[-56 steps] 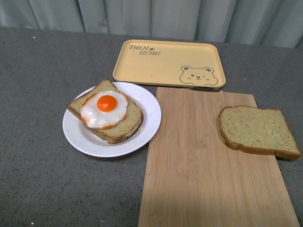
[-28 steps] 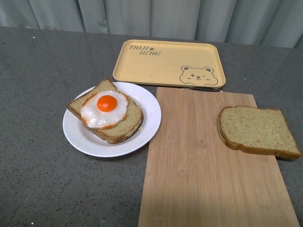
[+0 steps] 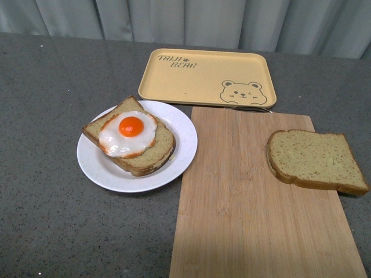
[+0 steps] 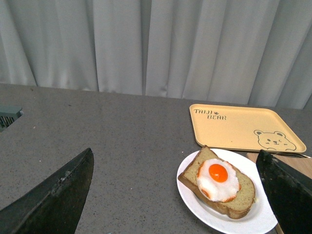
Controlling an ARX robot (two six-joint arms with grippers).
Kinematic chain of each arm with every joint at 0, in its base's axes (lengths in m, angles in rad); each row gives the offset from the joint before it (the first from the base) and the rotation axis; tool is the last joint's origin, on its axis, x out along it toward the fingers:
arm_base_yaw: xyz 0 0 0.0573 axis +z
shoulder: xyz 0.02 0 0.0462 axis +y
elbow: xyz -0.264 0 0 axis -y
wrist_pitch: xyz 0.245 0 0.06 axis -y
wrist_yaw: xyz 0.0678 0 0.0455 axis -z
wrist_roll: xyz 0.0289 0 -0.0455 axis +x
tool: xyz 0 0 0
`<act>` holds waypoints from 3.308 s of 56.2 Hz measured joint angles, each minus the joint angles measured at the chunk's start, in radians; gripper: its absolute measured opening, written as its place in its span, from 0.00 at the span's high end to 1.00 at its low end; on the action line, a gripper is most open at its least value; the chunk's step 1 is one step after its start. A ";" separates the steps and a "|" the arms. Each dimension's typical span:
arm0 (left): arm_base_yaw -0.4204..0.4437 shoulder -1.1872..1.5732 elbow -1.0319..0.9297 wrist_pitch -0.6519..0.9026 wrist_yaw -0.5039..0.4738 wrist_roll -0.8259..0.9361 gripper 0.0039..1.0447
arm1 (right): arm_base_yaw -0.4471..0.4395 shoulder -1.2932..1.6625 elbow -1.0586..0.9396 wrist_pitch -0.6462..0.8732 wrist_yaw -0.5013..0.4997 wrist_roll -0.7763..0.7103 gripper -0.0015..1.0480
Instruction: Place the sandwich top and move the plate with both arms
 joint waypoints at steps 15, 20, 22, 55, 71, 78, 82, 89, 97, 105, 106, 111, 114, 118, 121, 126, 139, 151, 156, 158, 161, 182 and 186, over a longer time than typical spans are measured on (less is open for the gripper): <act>0.000 0.000 0.000 0.000 0.000 0.000 0.06 | 0.000 0.000 0.000 0.000 0.000 0.000 0.09; 0.000 0.000 0.000 0.000 0.000 0.000 0.06 | 0.000 0.000 0.000 0.000 0.000 0.000 0.09; 0.000 0.000 0.000 0.000 0.000 0.000 0.06 | 0.000 0.000 0.000 0.000 0.000 0.000 0.09; 0.000 0.000 0.000 0.000 0.000 0.000 0.06 | 0.000 0.000 0.000 0.000 0.000 0.000 0.09; 0.000 0.000 0.000 0.000 0.000 0.000 0.06 | 0.000 0.000 0.000 0.000 0.000 0.000 0.09; 0.000 0.000 0.000 0.000 0.000 0.000 0.06 | 0.000 0.000 0.000 0.000 0.000 0.000 0.09; 0.000 0.000 0.000 0.000 0.000 0.000 0.06 | 0.000 0.000 0.000 0.000 0.000 0.000 0.09; 0.000 0.000 0.000 0.000 0.000 0.000 0.06 | 0.000 0.000 0.000 0.000 0.000 0.000 0.09; 0.000 0.000 0.000 0.000 0.000 0.000 0.06 | 0.000 0.000 0.000 0.000 0.000 0.000 0.09; 0.000 0.000 0.000 0.000 0.000 0.000 0.06 | 0.000 0.000 0.000 0.000 0.000 0.000 0.09; 0.000 0.000 0.000 0.000 0.000 0.000 0.06 | 0.000 0.000 0.000 0.000 0.000 0.000 0.09; 0.000 0.000 0.000 0.000 0.000 0.000 0.06 | 0.000 0.000 0.000 0.000 0.000 0.000 0.09; 0.000 0.000 0.000 0.000 0.000 0.000 0.06 | 0.055 0.037 0.000 0.035 0.184 -0.056 0.09; 0.000 0.000 0.000 0.000 0.000 0.000 0.06 | 0.097 0.235 0.002 0.200 0.417 -0.135 0.09; 0.000 0.000 0.000 0.000 0.000 0.000 0.06 | 0.052 0.389 0.013 0.315 0.360 -0.126 0.09; 0.000 0.000 0.000 0.000 0.000 0.000 0.06 | -0.017 0.645 0.054 0.485 0.231 -0.089 0.09; 0.000 0.000 0.000 0.000 0.000 0.000 0.06 | -0.163 1.223 0.246 0.572 -0.109 0.065 0.09; 0.000 0.000 0.000 0.000 0.000 0.000 0.06 | -0.237 1.569 0.454 0.423 -0.339 0.147 0.09; 0.000 0.000 0.000 0.000 0.000 0.000 0.06 | -0.256 1.712 0.556 0.363 -0.397 0.188 0.09; 0.000 0.000 0.000 0.000 0.000 0.000 0.06 | -0.257 1.762 0.593 0.336 -0.420 0.200 0.09; 0.000 0.000 0.000 0.000 0.000 0.000 0.06 | -0.257 1.823 0.631 0.319 -0.439 0.208 0.09; 0.000 0.000 0.000 0.000 0.000 0.000 0.06 | -0.192 2.110 0.819 0.281 -0.419 0.257 0.39; 0.000 0.000 0.000 0.000 0.000 0.000 0.06 | -0.186 2.116 0.826 0.274 -0.420 0.268 0.51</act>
